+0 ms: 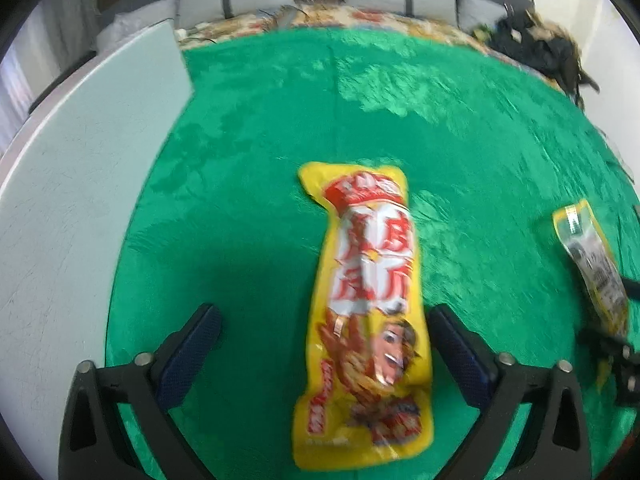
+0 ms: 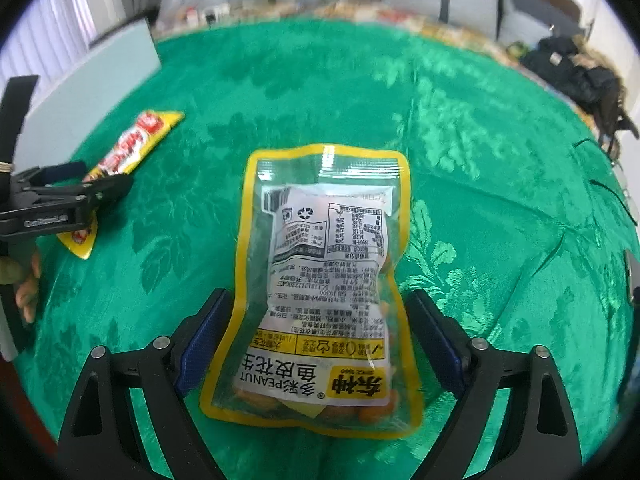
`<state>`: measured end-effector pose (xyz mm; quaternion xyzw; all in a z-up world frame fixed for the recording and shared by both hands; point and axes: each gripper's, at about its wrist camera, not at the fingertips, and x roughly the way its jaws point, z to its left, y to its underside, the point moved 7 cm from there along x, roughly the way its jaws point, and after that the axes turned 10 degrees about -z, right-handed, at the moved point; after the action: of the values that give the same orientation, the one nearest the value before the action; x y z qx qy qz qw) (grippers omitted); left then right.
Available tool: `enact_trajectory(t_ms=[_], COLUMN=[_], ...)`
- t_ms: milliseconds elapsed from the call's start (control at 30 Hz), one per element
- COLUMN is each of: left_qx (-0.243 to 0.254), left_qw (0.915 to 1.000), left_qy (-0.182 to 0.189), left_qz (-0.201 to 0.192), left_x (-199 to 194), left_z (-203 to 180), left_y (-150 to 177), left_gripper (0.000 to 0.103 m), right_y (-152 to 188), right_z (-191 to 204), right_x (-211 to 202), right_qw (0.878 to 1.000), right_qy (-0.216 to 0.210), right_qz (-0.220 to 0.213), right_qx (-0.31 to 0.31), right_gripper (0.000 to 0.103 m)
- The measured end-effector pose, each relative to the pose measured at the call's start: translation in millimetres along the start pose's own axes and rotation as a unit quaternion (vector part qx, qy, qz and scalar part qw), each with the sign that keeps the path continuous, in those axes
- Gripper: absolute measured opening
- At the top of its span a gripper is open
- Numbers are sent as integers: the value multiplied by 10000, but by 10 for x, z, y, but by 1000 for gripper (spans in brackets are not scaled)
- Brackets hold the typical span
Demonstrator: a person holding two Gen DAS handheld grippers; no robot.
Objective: Organize snacks
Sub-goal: 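Grasp the yellow sausage packet with the left gripper while the right holds the peanut bag, then carry both packets over the white box and open both grippers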
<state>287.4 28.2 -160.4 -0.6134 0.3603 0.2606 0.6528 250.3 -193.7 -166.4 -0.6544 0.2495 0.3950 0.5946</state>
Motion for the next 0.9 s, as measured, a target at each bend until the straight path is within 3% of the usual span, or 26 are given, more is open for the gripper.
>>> enact_trajectory(t_ms=[33,67,100,133,233,333,400,533,633,733,900], left_qx=[111,261,369,350,28,-545,-761,-1147,-1522,-1777,-2029], left_qw=[9999,9995,9992,9990,9984,9937,9905,9819,9732,9683,9706], left_qy=[66,191,145,231,563,976,1141,1485,1634,1541,603], left_qz=[-27,1,93,122,16,-47,-85,-270,-550,-838,-1142], left_x=[-40,-80,-100,-128,-308,-594,-781,-1253,-1716,-2058,-2387], left_z=[-44,-102,-120,-123,-70,-5,-8,94,463,869,1861], left_y=[-21,-33,-24,-3,93,255,330,403,322,196,162], left_gripper=[64,48,48,48,48,48,48,48,48,48,48], right_y=[-28,-49,-75,-93,-116,-115,-92,-197,-466,-822,-1314], right_z=[-28,-46,-56,-75,-89,-41,25,298,638,1180,2329], right_x=[5,-3,-24,-56,-234,-436,-516,-686,-881,-1097,-1411], right_qw=[9999,9996,9993,9993,9992,9964,9970,9980,9964,9925,9754], right_qy=[-42,-88,-159,-79,-87,-446,-381,-370,-636,-1000,-1937], right_qz=[131,196,243,273,151,-10,-3,-68,-346,-677,-1029], right_qx=[89,167,241,259,361,726,678,508,443,163,-206], right_gripper=[86,82,65,64,63,63,63,63,63,64,64])
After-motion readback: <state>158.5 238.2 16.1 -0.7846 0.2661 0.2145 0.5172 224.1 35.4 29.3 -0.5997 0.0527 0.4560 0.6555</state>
